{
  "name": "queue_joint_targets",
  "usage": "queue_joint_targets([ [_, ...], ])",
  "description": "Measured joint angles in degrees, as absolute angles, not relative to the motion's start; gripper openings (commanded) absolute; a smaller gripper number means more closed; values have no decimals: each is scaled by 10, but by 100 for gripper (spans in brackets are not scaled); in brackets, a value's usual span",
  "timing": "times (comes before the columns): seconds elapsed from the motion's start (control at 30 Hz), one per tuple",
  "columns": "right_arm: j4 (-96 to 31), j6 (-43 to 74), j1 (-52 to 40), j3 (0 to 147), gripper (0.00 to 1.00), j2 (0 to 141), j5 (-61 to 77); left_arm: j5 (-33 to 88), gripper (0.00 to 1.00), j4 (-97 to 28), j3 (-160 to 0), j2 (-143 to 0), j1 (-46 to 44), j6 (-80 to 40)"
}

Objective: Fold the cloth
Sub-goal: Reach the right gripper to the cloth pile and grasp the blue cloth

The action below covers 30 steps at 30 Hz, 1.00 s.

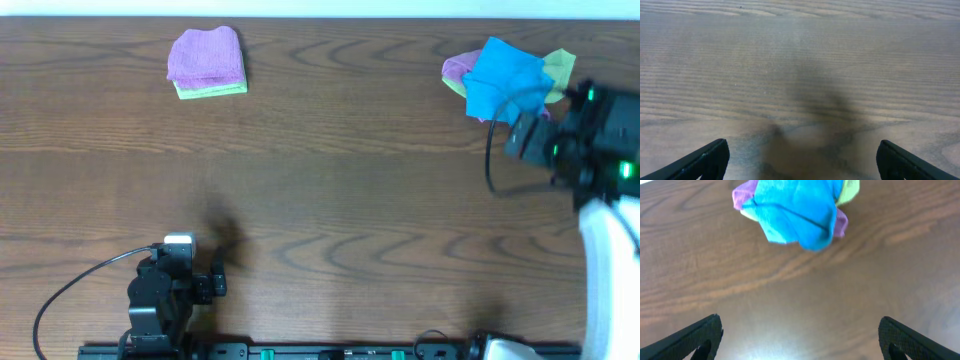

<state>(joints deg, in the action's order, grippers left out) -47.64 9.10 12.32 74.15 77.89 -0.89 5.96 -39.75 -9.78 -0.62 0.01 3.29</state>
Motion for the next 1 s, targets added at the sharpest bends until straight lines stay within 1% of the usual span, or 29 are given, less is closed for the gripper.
queue_joint_targets([
  [0.23,-461,63,141,889,99,963,19,60,95,-397,-98,-6,0,33],
  [0.37,-438,51,156,938,99,1037,40,60,95,-397,-98,-6,0,33],
  [0.5,-417,38,162,952,99,1095,49,60,95,-397,-98,-6,0,33],
  [0.7,-397,27,162,952,99,1139,54,60,95,-397,-98,-6,0,33],
  [0.87,-394,24,162,952,99,1145,54,60,95,-397,-98,-6,0,33],
  [1.0,-362,13,162,952,99,1148,63,60,95,-397,-98,-6,0,33],
])
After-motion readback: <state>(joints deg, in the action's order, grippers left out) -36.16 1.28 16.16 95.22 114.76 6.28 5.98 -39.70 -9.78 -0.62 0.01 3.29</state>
